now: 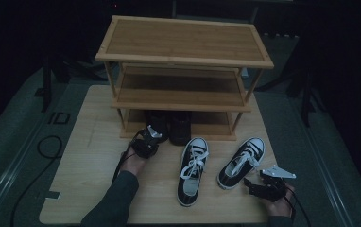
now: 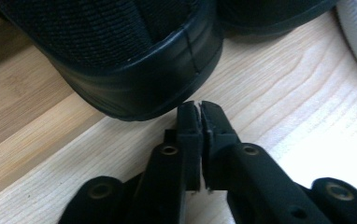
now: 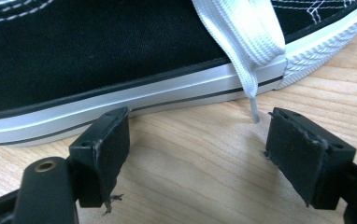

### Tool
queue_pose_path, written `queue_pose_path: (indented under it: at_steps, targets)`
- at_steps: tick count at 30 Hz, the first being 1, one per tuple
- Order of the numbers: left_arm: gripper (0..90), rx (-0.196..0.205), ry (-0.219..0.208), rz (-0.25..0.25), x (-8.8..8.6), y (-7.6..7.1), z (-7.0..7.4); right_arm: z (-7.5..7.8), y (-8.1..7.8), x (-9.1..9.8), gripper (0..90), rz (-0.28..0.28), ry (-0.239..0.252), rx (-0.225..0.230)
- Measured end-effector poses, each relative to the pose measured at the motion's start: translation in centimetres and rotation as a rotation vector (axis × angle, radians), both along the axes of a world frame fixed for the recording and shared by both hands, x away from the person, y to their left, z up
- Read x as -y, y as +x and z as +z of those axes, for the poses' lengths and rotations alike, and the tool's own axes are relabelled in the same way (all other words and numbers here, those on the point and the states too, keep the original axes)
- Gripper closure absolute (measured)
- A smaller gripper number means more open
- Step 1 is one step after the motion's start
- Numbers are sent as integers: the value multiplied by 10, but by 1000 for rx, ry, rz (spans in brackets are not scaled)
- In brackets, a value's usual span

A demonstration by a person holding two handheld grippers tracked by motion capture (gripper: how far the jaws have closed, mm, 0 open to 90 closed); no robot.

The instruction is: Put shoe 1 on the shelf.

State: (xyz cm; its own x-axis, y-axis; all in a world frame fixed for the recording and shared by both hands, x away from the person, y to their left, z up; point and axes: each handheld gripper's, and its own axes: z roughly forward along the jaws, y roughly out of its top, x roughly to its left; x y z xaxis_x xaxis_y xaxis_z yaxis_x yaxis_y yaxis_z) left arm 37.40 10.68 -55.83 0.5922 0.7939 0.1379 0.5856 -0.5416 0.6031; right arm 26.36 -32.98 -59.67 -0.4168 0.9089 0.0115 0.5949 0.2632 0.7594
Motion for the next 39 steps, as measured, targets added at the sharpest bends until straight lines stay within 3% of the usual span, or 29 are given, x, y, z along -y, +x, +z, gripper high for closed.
queue_pose_path:
  at_steps: [8, 20, 31, 39]
  targets:
    - [759, 24, -22, -14, -8, -11, 11, 0, 0, 0, 213, 0, -1, 0]
    - [564, -29, -70, -29, -23, -27, 15, 0, 0, 0, 214, 0, -1, 0]
    - [546, -59, -81, -44, -23, -36, 10, 0, 0, 0, 214, -1, -1, 0]
    - [535, -75, -83, -82, -16, -44, 10, 0, 0, 0, 214, -1, -1, 0]
